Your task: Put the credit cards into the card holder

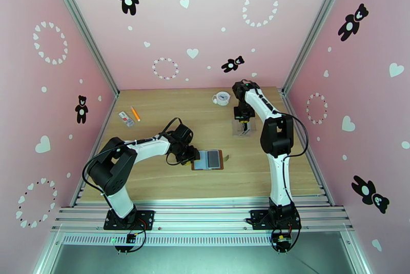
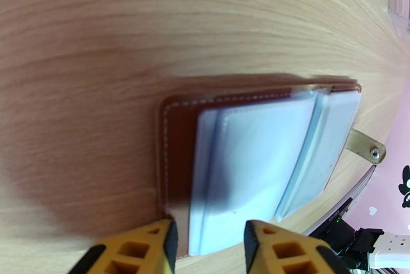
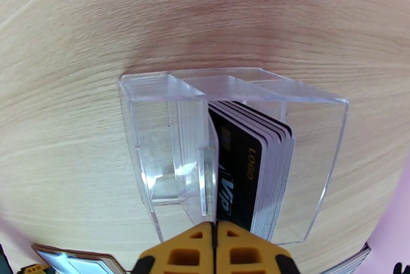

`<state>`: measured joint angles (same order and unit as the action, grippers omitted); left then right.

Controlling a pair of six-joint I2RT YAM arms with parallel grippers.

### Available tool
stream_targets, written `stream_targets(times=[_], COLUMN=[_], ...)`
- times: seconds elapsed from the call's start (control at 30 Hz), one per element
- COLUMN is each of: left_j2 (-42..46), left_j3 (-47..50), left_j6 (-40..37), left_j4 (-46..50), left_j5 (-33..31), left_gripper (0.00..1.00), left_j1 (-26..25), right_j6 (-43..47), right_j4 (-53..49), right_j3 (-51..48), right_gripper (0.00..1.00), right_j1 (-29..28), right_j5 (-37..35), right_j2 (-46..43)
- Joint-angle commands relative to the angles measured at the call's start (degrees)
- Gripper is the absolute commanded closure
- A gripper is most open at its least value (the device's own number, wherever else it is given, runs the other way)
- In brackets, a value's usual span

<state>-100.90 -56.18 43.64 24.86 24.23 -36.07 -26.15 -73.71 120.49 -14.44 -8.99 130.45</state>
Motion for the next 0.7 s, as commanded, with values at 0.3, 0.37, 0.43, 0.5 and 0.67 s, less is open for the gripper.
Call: stream_targets(times=[0.3, 0.37, 0.43, 0.5, 0.67], left_j2=[0.3, 0.6, 0.9, 0.9, 1.0], left_j3=[0.2, 0.4, 0.5, 0.4, 0.2], left_j6=[-1.5, -1.6, -1.6, -1.7, -1.8], left_j4=[1.3, 1.5, 1.5, 1.7, 1.7], left_j5=[0.3, -0.1, 0.1, 0.1, -0.1], left_gripper=[0.6, 0.6, 0.6, 0.6, 0.6], left_j1=[0.6, 0.9, 1.0, 1.1, 1.1], right_j6=[0.0, 0.0, 0.1, 0.1, 0.0], right_j4=[0.1, 0.1, 0.2, 0.3, 1.4], right_j3=[0.8, 0.8, 0.8, 0.8, 0.8], right_gripper=[0.92, 0.93, 0.95, 1.0, 1.0], right_j1=[0.8, 0.8, 0.8, 0.7, 0.8], right_j5=[1.7, 1.8, 2.0, 2.0, 1.5], right_j2=[2.3, 2.4, 2.4, 2.2, 0.1])
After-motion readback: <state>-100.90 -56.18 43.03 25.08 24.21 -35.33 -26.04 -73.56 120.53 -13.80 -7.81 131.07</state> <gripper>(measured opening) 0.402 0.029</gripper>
